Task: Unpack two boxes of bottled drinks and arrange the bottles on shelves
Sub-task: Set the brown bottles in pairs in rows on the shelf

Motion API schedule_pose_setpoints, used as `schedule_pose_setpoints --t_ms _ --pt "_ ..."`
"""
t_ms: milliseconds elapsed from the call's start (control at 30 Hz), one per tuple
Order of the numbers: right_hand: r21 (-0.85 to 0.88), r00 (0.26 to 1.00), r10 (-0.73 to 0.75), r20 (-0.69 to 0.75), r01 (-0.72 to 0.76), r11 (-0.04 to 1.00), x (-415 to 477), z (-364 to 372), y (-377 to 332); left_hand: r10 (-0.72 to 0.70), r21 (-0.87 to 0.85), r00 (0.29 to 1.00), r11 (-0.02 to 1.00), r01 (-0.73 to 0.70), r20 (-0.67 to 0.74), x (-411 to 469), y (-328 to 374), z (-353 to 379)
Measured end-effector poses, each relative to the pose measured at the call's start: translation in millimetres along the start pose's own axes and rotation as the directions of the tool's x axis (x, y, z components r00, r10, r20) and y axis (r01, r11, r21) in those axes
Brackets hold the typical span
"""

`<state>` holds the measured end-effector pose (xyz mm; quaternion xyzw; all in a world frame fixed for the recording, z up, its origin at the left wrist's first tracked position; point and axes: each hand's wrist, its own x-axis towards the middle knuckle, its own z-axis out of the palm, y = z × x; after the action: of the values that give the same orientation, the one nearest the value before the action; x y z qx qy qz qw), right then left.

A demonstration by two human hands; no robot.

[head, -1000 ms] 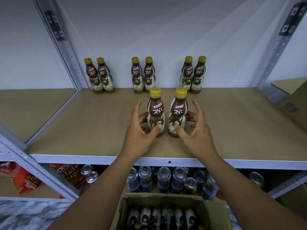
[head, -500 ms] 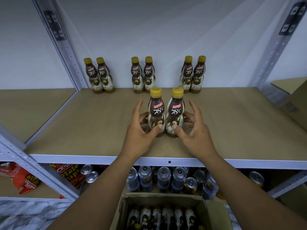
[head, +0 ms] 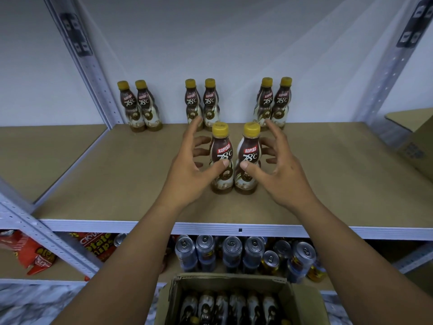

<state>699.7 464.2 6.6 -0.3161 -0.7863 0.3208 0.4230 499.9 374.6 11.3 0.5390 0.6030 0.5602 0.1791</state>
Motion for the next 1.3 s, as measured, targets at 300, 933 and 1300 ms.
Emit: schedule_pose_setpoints --t_ms 300,933,1300 --pt "-0.083 0.997 -0.043 0.057 0.048 0.995 2 0 -7 0.061 0.172 0.991 0.982 -0.081 0.12 3 8 0" --pt "-0.131 1.0 -0.03 -0.006 0.029 0.991 2 -52 31 0.119 0.239 0.975 0.957 -0.163 0.186 18 22 63" --pt "-0.268 0.999 -0.001 -0.04 -0.01 0.963 21 -137 84 0.156 0.243 0.962 0.947 -0.21 0.225 63 35 164"
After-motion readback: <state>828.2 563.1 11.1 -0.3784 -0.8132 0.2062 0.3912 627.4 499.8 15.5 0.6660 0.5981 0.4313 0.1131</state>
